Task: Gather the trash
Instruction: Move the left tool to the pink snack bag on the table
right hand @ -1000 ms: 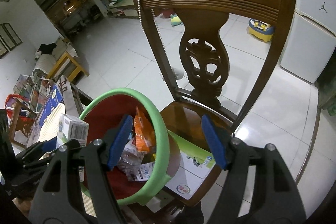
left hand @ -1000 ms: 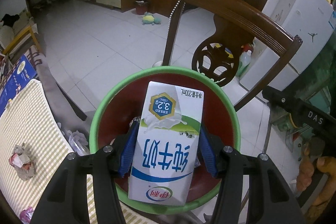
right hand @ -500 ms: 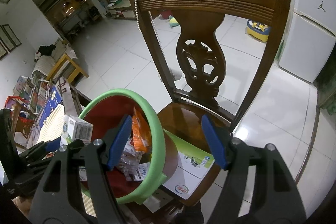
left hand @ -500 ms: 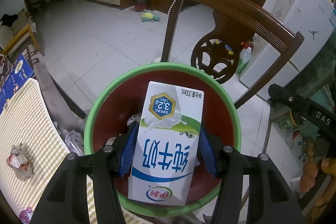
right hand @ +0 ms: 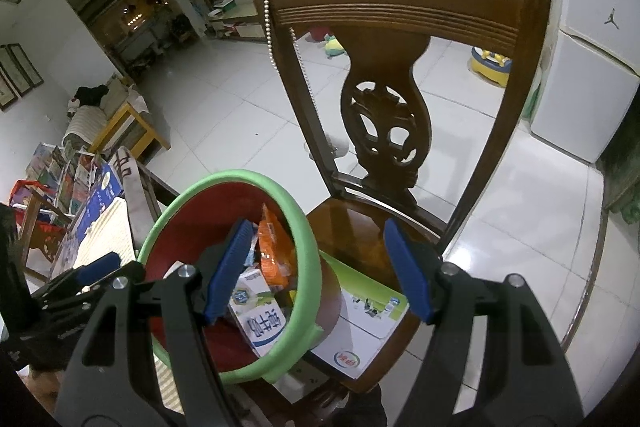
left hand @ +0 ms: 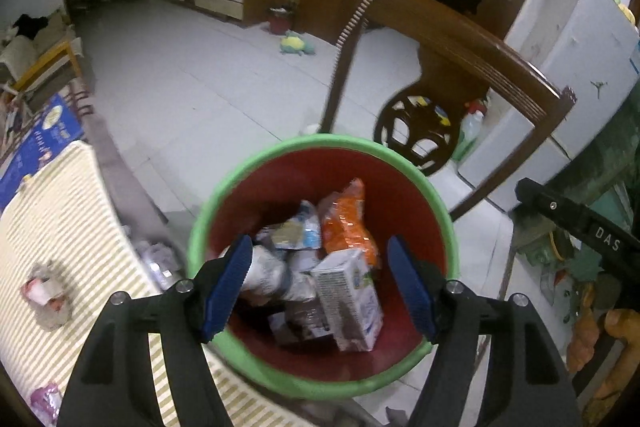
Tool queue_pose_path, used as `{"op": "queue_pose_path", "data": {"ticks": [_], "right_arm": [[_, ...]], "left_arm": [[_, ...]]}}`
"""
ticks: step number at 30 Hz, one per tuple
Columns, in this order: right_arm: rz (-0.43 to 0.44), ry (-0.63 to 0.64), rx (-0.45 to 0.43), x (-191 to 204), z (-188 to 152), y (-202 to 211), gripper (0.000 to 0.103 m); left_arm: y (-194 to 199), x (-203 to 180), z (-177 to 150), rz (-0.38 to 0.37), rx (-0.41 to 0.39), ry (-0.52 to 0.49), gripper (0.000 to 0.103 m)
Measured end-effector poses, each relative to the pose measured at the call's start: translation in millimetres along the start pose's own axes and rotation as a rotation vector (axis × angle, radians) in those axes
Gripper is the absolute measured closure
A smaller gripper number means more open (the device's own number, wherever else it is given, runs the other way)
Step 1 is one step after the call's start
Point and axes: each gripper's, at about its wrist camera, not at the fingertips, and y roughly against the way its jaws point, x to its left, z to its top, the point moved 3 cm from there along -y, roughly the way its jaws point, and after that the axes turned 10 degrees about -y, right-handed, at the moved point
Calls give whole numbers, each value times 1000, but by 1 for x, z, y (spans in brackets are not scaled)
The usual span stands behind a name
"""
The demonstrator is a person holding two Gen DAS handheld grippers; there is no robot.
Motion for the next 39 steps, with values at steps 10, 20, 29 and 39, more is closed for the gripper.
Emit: {"op": "queue_pose_path", "data": {"ticks": [10, 20, 29, 39], "right_arm": [[61, 105, 35, 51, -18, -4, 36], [107, 220, 92, 116, -65, -7, 34], [104, 269, 93, 147, -102, 9, 33], [99, 297, 120, 176, -138, 12, 32]], "left_arm": [[37, 68, -54, 114, 8, 192, 36], [67, 100, -108, 132, 15, 261, 36], [87, 134, -147, 144, 29, 308, 36], [120, 207, -232, 269, 97, 488, 36]]}}
